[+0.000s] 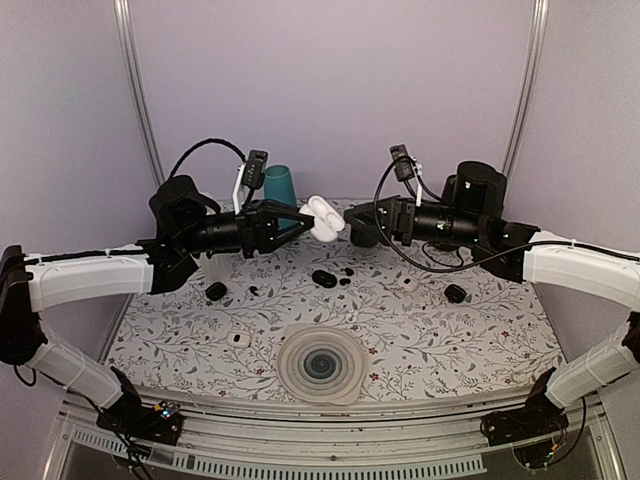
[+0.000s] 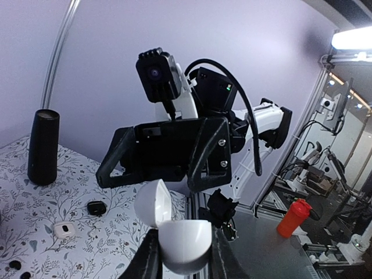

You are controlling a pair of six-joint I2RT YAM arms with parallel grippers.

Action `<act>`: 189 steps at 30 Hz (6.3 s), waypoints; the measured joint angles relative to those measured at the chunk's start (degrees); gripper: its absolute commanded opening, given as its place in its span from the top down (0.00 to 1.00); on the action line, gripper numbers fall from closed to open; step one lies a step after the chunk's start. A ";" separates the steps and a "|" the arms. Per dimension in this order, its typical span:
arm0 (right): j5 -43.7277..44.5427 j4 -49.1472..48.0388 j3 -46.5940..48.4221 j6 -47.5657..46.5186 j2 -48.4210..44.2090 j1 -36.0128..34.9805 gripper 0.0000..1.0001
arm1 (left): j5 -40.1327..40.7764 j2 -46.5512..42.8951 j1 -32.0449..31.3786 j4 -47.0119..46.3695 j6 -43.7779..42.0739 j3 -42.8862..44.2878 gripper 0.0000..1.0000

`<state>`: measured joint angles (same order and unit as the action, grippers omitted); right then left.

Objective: Insert the wireless bluetooth earbuds into the charging case
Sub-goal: Open the charging case, then pass from the left arm to the right, then pass from the right arm to the left, then pick up the left earbud from the center of the board.

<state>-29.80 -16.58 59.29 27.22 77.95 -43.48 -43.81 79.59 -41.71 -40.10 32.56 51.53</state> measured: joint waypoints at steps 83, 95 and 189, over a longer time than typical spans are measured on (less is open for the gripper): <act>42.12 33.88 21.27 -33.09 3.67 -16.55 0.96 | 1.31 -2.97 -1.07 16.70 -12.41 4.79 0.43; 43.28 35.74 22.84 -35.19 5.27 -18.16 0.96 | 3.78 -2.95 -1.92 20.26 -14.67 6.71 0.50; 20.06 23.37 3.15 -1.53 27.36 -4.37 0.73 | 16.85 -15.30 0.26 4.35 -12.55 -10.27 1.00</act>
<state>-9.74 6.79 62.43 25.69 105.32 -47.86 -26.96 64.29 -41.45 -35.75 20.01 41.25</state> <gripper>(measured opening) 0.278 0.218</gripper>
